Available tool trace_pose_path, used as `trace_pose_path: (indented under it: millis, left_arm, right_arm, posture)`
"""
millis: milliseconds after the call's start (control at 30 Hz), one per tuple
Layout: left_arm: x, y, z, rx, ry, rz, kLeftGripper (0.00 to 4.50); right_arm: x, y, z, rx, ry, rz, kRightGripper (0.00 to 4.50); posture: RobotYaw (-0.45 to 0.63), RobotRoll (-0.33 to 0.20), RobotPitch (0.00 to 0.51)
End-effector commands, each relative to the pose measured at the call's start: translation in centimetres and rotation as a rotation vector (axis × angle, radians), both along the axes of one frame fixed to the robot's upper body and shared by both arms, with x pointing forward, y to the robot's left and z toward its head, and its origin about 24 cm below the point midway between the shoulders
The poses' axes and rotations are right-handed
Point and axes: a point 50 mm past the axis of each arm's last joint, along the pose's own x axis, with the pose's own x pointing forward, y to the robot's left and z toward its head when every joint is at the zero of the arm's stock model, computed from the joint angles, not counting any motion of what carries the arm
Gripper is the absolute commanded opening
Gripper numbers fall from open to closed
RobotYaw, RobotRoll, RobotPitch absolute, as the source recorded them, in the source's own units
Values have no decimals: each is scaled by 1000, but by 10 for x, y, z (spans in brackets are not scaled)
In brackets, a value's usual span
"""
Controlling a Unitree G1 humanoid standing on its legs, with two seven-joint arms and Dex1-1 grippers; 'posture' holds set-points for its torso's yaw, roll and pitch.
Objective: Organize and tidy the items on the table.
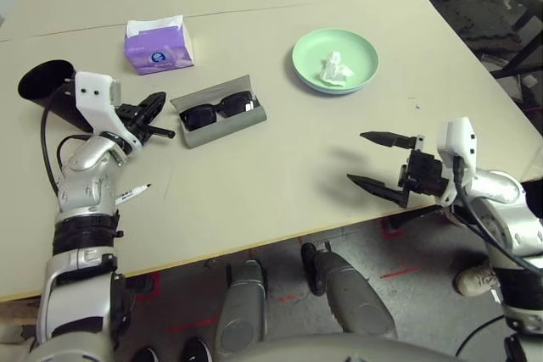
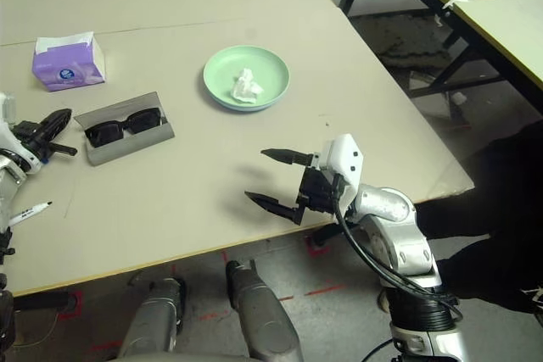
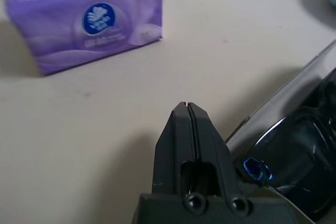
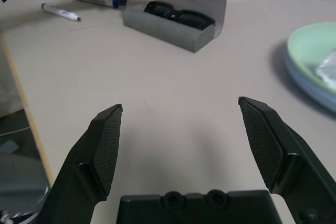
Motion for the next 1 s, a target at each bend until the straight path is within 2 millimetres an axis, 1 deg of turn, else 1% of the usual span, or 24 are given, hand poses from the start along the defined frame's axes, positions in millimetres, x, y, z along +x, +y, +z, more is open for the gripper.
trace_pose_path:
  millis: [33,167,300,567,767,1000]
  left_arm:
    - [1,-5,-9,30,40,-56,38]
    - [-1,-10,-12,45,57,-112,38]
    - [-6,-12,-16,74,82,-175,38]
    - [-17,-8,-13,152,125,-275,38]
    - [-24,-10,-7,186,120,-364,38]
    - [-35,-17,-13,270,167,-494,38]
  right_arm:
    - [1,1,4,0,-6,-1,4500]
    - [3,0,6,4,-7,-9,4500]
    - [2,1,3,7,6,-9,4500]
    - [2,6,-5,24,39,3,4500]
    - [1,7,-10,28,54,7,4500]
    - [2,9,-11,30,62,9,4500]
  posture:
    - [-222,0,252]
    - [-223,0,248]
    - [-218,0,247]
    - [-205,0,251]
    - [-202,0,248]
    - [-201,0,244]
